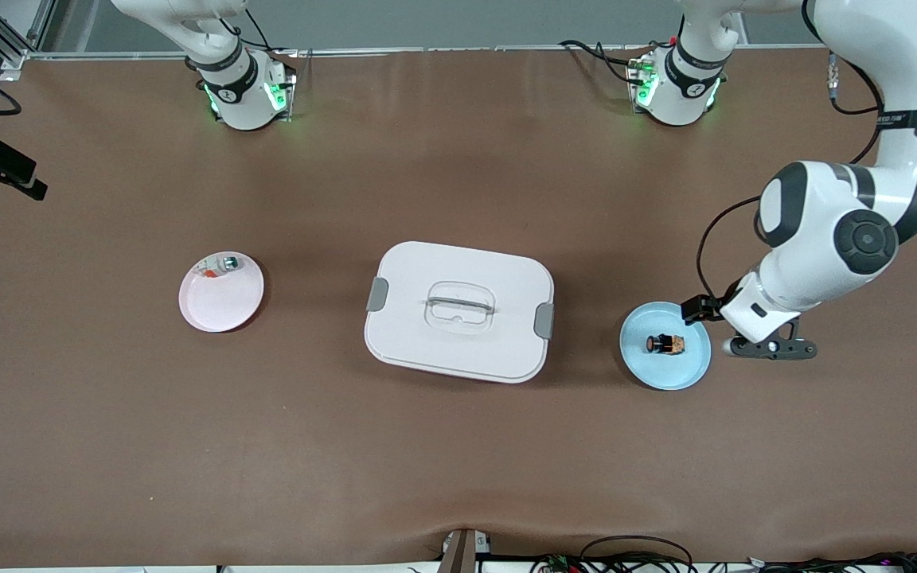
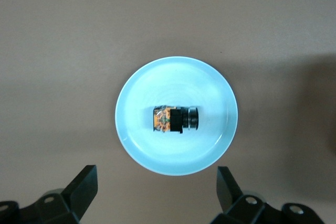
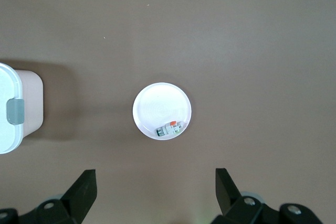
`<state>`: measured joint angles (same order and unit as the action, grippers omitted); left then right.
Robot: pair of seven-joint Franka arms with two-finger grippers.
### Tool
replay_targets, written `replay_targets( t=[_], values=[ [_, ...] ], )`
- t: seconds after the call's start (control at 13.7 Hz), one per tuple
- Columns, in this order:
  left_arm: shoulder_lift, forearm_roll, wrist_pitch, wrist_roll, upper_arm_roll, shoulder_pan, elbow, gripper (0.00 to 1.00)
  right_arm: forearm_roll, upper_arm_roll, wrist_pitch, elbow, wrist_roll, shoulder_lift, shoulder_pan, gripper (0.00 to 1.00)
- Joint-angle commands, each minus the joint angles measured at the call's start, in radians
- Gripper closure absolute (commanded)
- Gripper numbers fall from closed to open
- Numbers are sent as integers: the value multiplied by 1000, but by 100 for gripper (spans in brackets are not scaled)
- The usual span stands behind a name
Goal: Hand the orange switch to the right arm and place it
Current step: 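Lower the left gripper and close it on the orange switch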
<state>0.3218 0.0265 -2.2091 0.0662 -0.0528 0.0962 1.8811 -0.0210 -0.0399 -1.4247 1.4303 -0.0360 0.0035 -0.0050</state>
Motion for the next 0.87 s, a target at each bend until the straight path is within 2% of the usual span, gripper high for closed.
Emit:
replay_targets(
  t=[0.0, 0.22, 0.44, 0.66, 0.8],
  values=[
    [38, -20, -76, -16, -4, 14, 19, 0, 7, 15, -2, 1, -10, -11, -20, 0],
    [104, -39, -139, -25, -4, 27, 16, 0, 6, 15, -2, 1, -10, -11, -20, 0],
    [157, -45, -149, -25, -2, 30, 6, 0, 6, 15, 0, 1, -12, -11, -20, 0],
    [233, -62, -188, -20, -2, 31, -32, 0, 4, 15, 0, 1, -12, -11, -20, 0],
    [243, -62, -188, -17, -4, 31, -40, 0, 4, 15, 0, 1, -10, -11, -20, 0]
  ],
)
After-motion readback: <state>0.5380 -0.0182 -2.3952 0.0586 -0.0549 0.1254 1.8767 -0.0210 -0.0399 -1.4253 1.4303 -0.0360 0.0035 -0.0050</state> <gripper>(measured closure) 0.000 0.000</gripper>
